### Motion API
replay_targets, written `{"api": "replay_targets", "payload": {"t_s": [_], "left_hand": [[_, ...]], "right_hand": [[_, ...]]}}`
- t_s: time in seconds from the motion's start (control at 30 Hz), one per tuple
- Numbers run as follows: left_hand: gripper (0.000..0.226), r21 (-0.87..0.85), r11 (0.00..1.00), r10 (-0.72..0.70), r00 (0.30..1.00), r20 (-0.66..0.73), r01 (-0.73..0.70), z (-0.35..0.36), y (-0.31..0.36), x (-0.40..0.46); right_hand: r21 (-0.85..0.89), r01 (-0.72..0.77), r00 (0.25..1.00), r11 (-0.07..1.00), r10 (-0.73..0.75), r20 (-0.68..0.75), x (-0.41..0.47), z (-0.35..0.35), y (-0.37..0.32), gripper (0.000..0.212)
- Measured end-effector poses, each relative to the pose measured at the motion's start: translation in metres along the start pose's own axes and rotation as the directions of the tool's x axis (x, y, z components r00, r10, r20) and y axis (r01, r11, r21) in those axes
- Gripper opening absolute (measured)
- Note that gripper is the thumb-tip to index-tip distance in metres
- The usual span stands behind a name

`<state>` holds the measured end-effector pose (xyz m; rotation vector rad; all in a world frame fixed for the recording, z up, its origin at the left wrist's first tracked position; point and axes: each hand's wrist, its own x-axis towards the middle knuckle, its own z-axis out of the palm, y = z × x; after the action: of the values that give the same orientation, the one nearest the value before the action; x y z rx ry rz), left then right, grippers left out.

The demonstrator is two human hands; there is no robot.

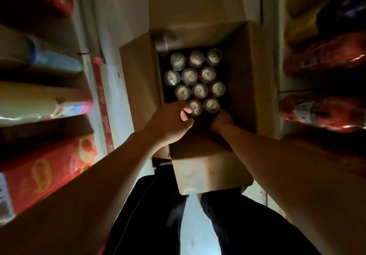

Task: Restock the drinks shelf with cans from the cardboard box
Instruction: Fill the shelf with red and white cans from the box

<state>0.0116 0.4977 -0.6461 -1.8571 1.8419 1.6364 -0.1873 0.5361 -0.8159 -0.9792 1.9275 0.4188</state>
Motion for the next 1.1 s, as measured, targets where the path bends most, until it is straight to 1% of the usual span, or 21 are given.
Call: {"api": "replay_targets", "payload": {"t_s": [0.03, 0.1, 0.17, 0.27, 0.3, 0.37, 0.43, 0.47, 0.53, 0.6, 0.67, 0.73, 0.77, 0.8, 0.83, 0.87, 0.9, 0.93, 1.03, 1.07, 1.1], "left_hand": [[0.020, -0.017, 1.000, 0.001, 1.000, -0.007, -0.001, 0.005, -0.005, 0.001], [0.021, -0.040, 0.999, 0.018, 1.000, -0.010, -0.018, 0.009, -0.008, -0.003], [0.022, -0.065, 0.998, 0.020, 1.000, -0.004, -0.020, 0.012, -0.010, -0.007], [0.023, -0.043, 0.999, -0.006, 1.000, 0.001, 0.006, 0.012, -0.006, -0.013], [0.024, -0.036, 0.999, -0.014, 1.000, 0.002, 0.014, 0.009, 0.001, -0.016], [0.029, -0.007, 1.000, -0.023, 0.999, 0.034, 0.024, 0.002, 0.019, -0.024], [0.040, 0.026, 1.000, 0.007, 0.996, 0.092, -0.009, -0.010, 0.047, -0.037], [0.049, 0.045, 0.998, 0.040, 0.993, 0.114, -0.045, -0.016, 0.063, -0.044], [0.075, 0.093, 0.981, 0.157, 0.975, 0.158, -0.173, -0.033, 0.105, -0.062], [0.102, 0.141, 0.940, 0.271, 0.933, 0.238, -0.309, -0.056, 0.157, -0.085], [0.110, 0.157, 0.899, 0.352, 0.889, 0.293, -0.408, -0.080, 0.209, -0.109], [0.107, 0.166, 0.854, 0.441, 0.855, 0.275, -0.493, -0.106, 0.271, -0.142], [0.102, 0.156, 0.828, 0.497, 0.834, 0.241, -0.539, -0.113, 0.293, -0.158], [0.094, 0.153, 0.785, 0.571, 0.796, 0.200, -0.601, -0.127, 0.333, -0.183], [0.084, 0.141, 0.754, 0.623, 0.766, 0.160, -0.642, -0.138, 0.365, -0.204], [0.073, 0.121, 0.745, 0.643, 0.754, 0.135, -0.656, -0.145, 0.387, -0.220], [0.067, 0.096, 0.722, 0.672, 0.728, 0.137, -0.685, -0.153, 0.419, -0.244], [0.068, 0.058, 0.699, 0.699, 0.698, 0.159, -0.713, -0.160, 0.446, -0.267], [0.093, -0.075, 0.625, 0.761, 0.584, 0.282, -0.777, -0.172, 0.519, -0.324], [0.097, -0.089, 0.614, 0.766, 0.564, 0.308, -0.785, -0.174, 0.542, -0.339], [0.098, -0.109, 0.633, 0.750, 0.572, 0.331, -0.767, -0.176, 0.556, -0.349]], "right_hand": [[0.009, -0.004, 1.000, 1.000, 0.004, -0.031, 0.006, 0.008, 0.004, 0.064], [0.020, 0.008, 0.989, 1.000, -0.005, -0.145, 0.012, 0.012, 0.008, 0.045], [0.033, 0.022, 0.974, 0.999, -0.014, -0.224, 0.013, 0.007, 0.005, 0.035], [0.139, 0.044, 0.973, 0.989, -0.010, -0.231, -0.012, -0.013, 0.002, 0.030], [0.205, 0.052, 0.974, 0.977, -0.005, -0.227, -0.031, -0.024, 0.003, 0.028], [0.236, 0.118, 0.965, 0.965, -0.056, -0.255, -0.075, -0.048, 0.002, 0.022], [0.297, 0.167, 0.962, 0.940, -0.090, -0.257, -0.130, -0.081, 0.005, 0.027], [0.327, 0.194, 0.961, 0.925, -0.112, -0.252, -0.159, -0.101, 0.005, 0.034], [0.393, 0.273, 0.944, 0.878, -0.167, -0.284, -0.225, -0.153, 0.007, 0.057], [0.454, 0.372, 0.917, 0.809, -0.245, -0.315, -0.291, -0.212, 0.011, 0.072], [0.471, 0.432, 0.893, 0.770, -0.292, -0.342, -0.351, -0.267, 0.012, 0.080], [0.487, 0.519, 0.842, 0.702, -0.320, -0.435, -0.416, -0.324, 0.017, 0.085], [0.481, 0.561, 0.812, 0.673, -0.335, -0.478, -0.444, -0.343, 0.019, 0.086], [0.453, 0.601, 0.773, 0.658, -0.336, -0.538, -0.488, -0.373, 0.024, 0.087], [0.420, 0.613, 0.748, 0.670, -0.321, -0.581, -0.524, -0.395, 0.025, 0.089], [0.399, 0.626, 0.728, 0.671, -0.319, -0.607, -0.549, -0.410, 0.024, 0.092], [0.368, 0.628, 0.700, 0.685, -0.292, -0.651, -0.587, -0.430, 0.025, 0.093], [0.348, 0.641, 0.667, 0.684, -0.271, -0.694, -0.622, -0.447, 0.028, 0.092], [0.310, 0.720, 0.558, 0.621, -0.253, -0.790, -0.710, -0.482, 0.047, 0.092], [0.295, 0.742, 0.521, 0.602, -0.241, -0.819, -0.733, -0.492, 0.056, 0.091], [0.301, 0.754, 0.504, 0.584, -0.221, -0.835, -0.744, -0.497, 0.060, 0.087]]}}
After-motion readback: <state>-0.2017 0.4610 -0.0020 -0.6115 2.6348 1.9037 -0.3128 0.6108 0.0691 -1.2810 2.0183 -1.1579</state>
